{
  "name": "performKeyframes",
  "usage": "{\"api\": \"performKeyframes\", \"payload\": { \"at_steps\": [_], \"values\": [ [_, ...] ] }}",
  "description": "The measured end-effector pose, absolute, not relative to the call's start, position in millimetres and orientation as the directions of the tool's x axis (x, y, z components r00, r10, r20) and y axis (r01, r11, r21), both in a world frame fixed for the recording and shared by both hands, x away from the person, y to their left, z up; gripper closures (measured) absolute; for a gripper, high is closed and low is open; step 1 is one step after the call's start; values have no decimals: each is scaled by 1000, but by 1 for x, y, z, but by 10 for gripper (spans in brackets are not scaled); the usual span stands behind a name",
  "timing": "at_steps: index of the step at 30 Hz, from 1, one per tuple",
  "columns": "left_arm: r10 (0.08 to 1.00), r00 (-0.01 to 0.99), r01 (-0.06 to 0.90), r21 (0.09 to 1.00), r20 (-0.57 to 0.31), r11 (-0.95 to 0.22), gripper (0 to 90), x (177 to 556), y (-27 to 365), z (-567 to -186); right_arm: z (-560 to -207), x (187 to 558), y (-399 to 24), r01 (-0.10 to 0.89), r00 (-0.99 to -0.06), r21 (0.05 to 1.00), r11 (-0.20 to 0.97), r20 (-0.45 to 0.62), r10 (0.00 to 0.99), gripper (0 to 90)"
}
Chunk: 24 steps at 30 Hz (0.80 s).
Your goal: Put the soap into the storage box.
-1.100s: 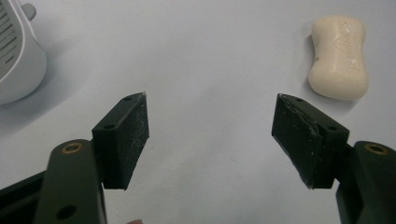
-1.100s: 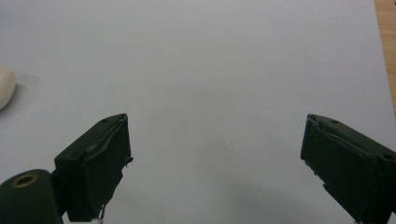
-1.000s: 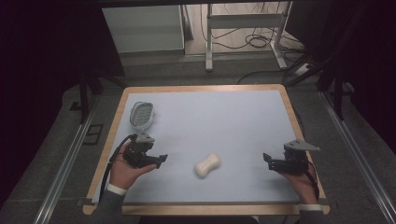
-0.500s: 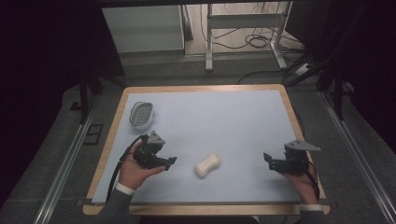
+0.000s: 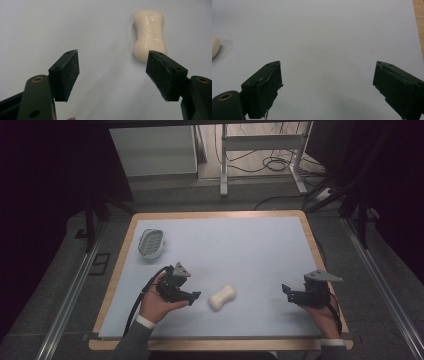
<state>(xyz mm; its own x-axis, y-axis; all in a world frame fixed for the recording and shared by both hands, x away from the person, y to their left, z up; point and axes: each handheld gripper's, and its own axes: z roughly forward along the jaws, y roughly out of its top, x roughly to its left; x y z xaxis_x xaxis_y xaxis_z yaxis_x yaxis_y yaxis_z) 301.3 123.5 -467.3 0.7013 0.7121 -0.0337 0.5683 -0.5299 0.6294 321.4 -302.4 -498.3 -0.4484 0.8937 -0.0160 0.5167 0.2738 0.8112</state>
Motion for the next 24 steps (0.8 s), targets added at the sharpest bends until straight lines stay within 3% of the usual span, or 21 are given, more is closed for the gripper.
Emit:
{"api": "performKeyframes", "payload": {
  "at_steps": [24],
  "values": [
    [655,753,558,589,-64,-584,227,315,67,-481,-499,321,-301,514,-462,813,275,-9,887,82]
  ]
}}
